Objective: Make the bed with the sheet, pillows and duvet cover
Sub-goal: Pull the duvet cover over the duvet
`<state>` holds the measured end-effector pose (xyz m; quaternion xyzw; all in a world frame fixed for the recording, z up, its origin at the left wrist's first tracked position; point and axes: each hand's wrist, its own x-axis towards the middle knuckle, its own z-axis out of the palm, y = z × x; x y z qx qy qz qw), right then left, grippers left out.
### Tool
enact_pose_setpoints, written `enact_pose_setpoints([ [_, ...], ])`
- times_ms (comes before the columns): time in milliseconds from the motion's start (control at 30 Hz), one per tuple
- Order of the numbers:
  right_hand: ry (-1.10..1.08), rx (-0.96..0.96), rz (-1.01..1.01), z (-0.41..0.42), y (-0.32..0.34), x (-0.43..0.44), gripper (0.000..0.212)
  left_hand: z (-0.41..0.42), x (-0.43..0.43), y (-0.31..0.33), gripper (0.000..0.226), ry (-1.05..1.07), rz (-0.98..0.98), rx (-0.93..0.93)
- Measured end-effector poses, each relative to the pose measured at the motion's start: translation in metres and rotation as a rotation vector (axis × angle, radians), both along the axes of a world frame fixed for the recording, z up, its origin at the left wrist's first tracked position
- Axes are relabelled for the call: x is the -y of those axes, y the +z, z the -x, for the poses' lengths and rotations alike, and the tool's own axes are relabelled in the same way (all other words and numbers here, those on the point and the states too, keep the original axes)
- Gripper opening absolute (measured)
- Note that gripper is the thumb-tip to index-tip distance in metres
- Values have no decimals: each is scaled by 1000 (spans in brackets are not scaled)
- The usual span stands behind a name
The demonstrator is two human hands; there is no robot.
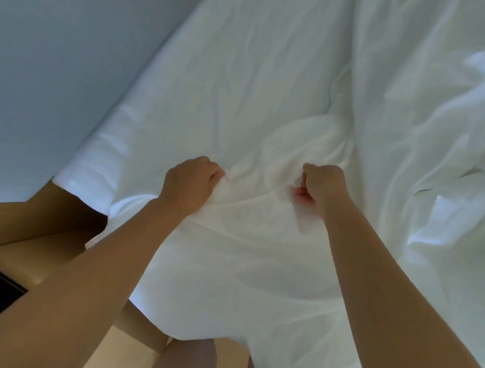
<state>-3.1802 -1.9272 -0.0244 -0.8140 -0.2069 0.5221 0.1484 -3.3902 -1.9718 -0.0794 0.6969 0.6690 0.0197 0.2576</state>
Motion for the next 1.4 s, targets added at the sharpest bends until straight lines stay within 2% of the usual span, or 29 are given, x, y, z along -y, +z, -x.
enact_pose_setpoints([
  [33,-40,0,-80,2,-1,-4,21,4,-3,1,29,78,-55,54],
  [133,-33,0,-242,9,2,-14,18,30,-41,6,25,502,-94,263],
  [167,-6,-5,-234,11,4,-15,17,37,-56,6,27,529,-52,228],
  [233,188,113,-119,12,1,-10,25,35,-74,7,28,311,100,148],
  [300,521,395,48,6,-4,-1,40,14,-69,9,29,38,255,231],
  [367,670,545,136,1,-9,9,46,-9,-50,8,30,-107,286,291],
  [433,629,534,145,-3,-18,14,41,-18,-37,1,24,-92,179,294],
  [533,430,423,60,-2,-30,11,20,-15,-44,-5,23,37,61,270],
  [667,-54,112,-310,9,-18,-6,30,-9,-79,-4,20,222,84,306],
  [767,-179,24,-462,18,-11,-28,31,6,-109,-5,20,460,61,409],
  [800,-141,45,-467,21,-14,-34,27,11,-117,-8,20,479,61,395],
  [833,-12,121,-434,23,-19,-38,21,14,-122,-10,20,456,76,340],
  [900,468,367,-262,25,-35,-35,16,16,-121,-14,24,353,113,202],
  [967,838,542,-142,22,-46,-27,31,14,-104,-16,34,279,98,168],
  [1000,953,608,-154,19,-48,-23,39,12,-91,-14,40,249,62,168],
  [1067,1114,708,-268,9,-50,-19,59,11,-54,-14,53,185,44,121],
  [1100,1183,721,-288,2,-51,-20,71,14,-35,-16,64,154,97,50],
  [1167,1311,715,-228,-11,-52,-26,86,23,1,-20,77,126,236,-124],
  [1233,1427,731,-150,-22,-53,-33,81,30,22,-25,63,172,262,-130],
  [1300,1514,809,-139,-29,-54,-37,70,31,25,-23,49,209,237,-17],
  [1400,1545,842,-215,-30,-55,-34,55,35,19,-4,47,245,283,209],
])
